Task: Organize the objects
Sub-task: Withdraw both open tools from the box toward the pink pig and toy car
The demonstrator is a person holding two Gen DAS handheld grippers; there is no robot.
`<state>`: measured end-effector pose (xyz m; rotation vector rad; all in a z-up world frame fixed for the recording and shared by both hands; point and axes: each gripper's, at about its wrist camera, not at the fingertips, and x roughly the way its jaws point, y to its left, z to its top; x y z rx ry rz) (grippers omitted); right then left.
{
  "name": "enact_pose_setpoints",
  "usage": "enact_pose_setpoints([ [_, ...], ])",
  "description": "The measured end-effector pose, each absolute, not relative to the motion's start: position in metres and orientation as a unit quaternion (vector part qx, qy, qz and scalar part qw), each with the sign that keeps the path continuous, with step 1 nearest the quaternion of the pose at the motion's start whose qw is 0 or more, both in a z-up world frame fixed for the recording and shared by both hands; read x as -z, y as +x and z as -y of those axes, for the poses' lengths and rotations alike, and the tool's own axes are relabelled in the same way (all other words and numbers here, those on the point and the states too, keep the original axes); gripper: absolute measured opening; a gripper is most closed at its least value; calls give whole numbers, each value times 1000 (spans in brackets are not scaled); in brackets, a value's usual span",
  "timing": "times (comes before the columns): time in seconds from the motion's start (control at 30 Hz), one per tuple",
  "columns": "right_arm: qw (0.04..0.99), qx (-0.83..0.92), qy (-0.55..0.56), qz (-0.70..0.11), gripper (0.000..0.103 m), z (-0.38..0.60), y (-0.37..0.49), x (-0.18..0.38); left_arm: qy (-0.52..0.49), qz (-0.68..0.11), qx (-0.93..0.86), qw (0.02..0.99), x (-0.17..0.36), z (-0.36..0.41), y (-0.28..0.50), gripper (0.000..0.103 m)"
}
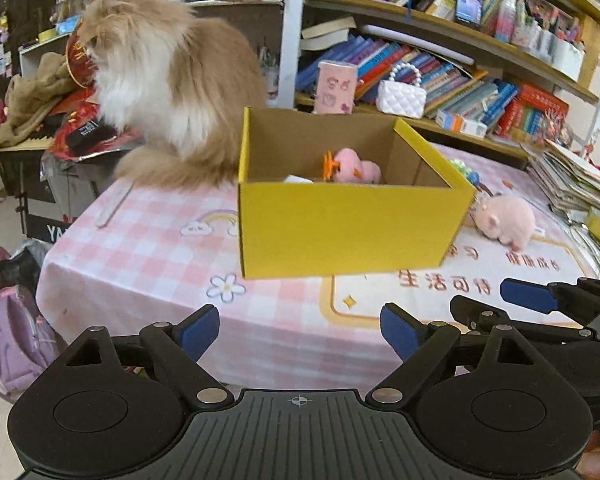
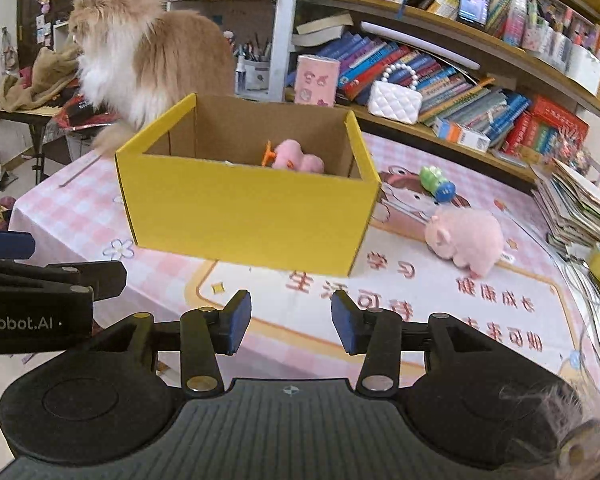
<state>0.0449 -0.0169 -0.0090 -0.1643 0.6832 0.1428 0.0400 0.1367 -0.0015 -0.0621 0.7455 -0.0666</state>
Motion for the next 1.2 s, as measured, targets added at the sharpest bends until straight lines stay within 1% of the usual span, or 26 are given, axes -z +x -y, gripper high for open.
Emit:
enact_pose_setpoints([
  [0.23, 935, -45, -74, -345, 45, 29, 27, 12, -29, -376, 53, 925, 7, -129, 28, 92],
  [0.47, 932, -8, -63, -358, 51, 50, 12, 17, -23, -393, 82, 916, 15, -109, 28, 92],
  [0.87, 925, 84, -24, -371, 53, 109, 1, 20, 13, -402, 163, 901, 21, -49, 44, 92],
  [0.93, 923, 98, -19, -373, 53, 120, 1, 21, 19, -405, 173, 898, 22, -39, 48, 94],
  [1.0, 921, 108, -16, -374, 54, 129, 2, 21, 21, -407, 181, 895, 24, -28, 52, 96],
  [1.07, 920, 116, -14, -375, 59, 139, 3, 22, 22, -408, 189, 893, 25, -19, 56, 96],
  [1.2, 917, 123, -12, -380, 59, 156, 11, 24, 25, -412, 198, 889, 28, 0, 66, 96],
])
